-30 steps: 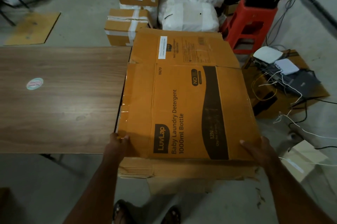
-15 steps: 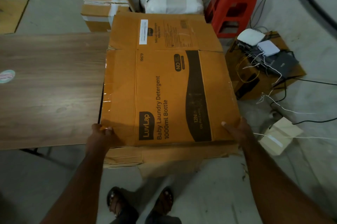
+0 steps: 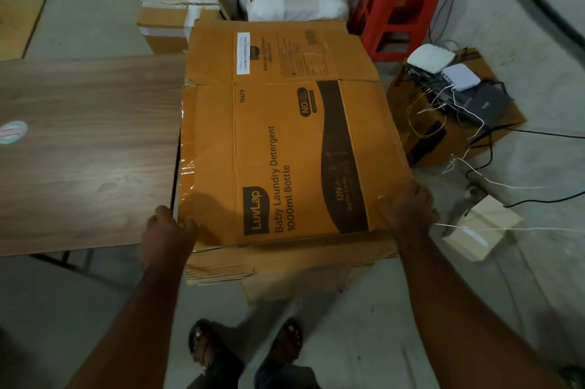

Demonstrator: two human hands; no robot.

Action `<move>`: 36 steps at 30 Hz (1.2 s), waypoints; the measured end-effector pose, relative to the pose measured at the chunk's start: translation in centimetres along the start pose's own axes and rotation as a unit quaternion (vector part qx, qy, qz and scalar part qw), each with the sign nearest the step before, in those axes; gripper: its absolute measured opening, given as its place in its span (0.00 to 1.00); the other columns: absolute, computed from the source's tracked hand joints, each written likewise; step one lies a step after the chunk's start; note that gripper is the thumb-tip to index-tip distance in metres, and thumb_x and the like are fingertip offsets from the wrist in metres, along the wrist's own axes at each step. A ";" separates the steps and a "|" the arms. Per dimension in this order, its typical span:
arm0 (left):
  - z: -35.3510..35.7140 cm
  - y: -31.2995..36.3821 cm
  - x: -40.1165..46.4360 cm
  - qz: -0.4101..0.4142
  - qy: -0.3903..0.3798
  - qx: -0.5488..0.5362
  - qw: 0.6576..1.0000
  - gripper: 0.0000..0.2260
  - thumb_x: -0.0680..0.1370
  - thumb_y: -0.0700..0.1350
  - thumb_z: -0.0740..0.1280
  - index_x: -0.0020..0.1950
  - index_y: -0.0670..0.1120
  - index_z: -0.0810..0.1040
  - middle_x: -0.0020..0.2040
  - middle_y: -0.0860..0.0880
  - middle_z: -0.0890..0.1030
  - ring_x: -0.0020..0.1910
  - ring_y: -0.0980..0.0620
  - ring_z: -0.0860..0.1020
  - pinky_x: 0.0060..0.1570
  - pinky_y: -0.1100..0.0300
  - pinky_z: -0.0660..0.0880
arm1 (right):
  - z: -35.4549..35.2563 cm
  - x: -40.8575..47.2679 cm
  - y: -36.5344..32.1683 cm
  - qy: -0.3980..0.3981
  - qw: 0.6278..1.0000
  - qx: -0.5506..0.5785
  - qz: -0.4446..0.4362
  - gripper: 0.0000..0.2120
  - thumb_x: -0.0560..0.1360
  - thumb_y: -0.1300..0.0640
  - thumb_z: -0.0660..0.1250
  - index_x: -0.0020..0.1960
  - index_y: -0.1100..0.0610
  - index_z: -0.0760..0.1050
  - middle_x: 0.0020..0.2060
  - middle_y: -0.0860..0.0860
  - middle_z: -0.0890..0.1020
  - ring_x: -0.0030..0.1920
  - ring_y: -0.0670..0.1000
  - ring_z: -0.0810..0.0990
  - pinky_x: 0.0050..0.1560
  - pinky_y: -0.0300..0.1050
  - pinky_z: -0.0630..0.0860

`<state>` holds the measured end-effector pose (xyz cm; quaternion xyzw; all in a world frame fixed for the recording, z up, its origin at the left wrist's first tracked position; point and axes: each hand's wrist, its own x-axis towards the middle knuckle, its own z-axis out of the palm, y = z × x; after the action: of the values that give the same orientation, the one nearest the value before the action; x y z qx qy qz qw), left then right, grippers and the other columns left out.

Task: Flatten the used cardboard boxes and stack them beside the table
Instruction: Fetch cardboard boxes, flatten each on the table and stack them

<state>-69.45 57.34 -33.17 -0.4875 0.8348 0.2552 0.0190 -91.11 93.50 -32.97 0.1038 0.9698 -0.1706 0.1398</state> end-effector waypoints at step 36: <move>-42.1 -60.2 -22.9 -0.127 0.531 -0.073 0.834 0.03 0.79 0.46 0.68 0.50 0.47 0.79 0.46 0.51 0.80 0.44 0.51 0.77 0.42 0.58 0.73 | 23.4 -85.8 -44.4 -0.322 0.549 0.145 -0.757 0.19 0.77 0.51 0.73 0.66 0.56 0.76 0.61 0.52 0.80 0.60 0.52 0.79 0.61 0.46 0.76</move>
<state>1.24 33.33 -14.71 -0.6496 0.6262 0.0123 -0.4309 -16.03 31.02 -14.37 -0.7121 0.5412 -0.3741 0.2451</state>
